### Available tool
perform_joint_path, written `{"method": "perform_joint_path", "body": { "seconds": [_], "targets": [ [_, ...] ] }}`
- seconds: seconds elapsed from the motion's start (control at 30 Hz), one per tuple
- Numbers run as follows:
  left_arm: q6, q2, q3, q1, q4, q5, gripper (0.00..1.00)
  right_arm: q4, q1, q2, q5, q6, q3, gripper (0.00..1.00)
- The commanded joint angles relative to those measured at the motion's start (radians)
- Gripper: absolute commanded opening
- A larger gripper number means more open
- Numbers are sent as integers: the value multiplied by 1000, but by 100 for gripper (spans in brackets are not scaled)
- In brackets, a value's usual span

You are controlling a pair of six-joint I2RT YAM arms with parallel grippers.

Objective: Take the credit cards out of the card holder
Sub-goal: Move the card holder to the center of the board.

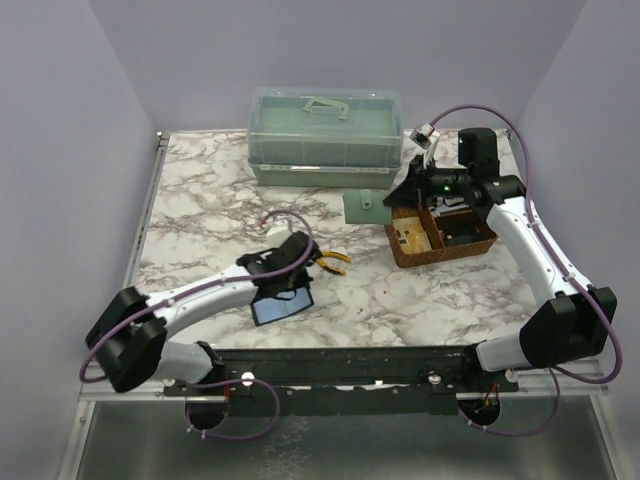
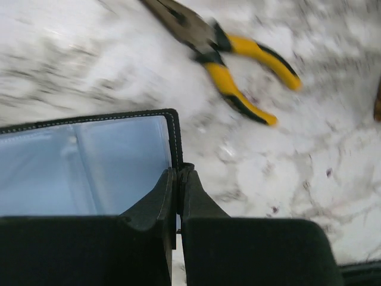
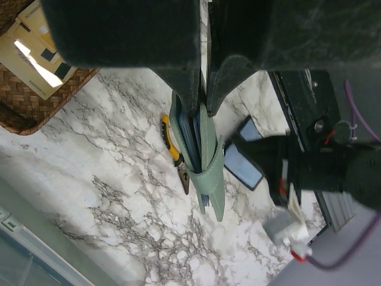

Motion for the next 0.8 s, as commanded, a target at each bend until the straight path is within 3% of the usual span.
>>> {"method": "perform_joint_path", "body": {
  "seconds": [0.0,0.2,0.3,0.33,0.37,0.53,0.6,0.7,0.77],
  "targets": [
    [72,-177,-101,233,-143,-60,0,23,-14,-34,-37,10,0,0],
    [283,-199,-48,619,-99,-28,3,-2,-15,-31,-57,-17,8,0],
    [351,-171,34,709,-95,69,63,-46,-15,-27,-82,-74,20,0],
    [375,-182,56,711,-92,119,73,-74,-15,-23,-93,-105,25,0],
    [395,-202,67,712,-84,193,77,-106,-15,-17,-105,-133,32,0],
    [447,-394,-40,708,94,712,85,-302,-5,27,-154,-366,44,0],
    [421,-444,-116,693,183,852,85,-374,14,47,-133,-466,41,0],
    [393,-483,-218,570,326,874,86,-518,62,100,-85,-656,52,0],
    [411,-496,-274,420,413,762,87,-612,109,146,-37,-765,66,0]
  ]
}}
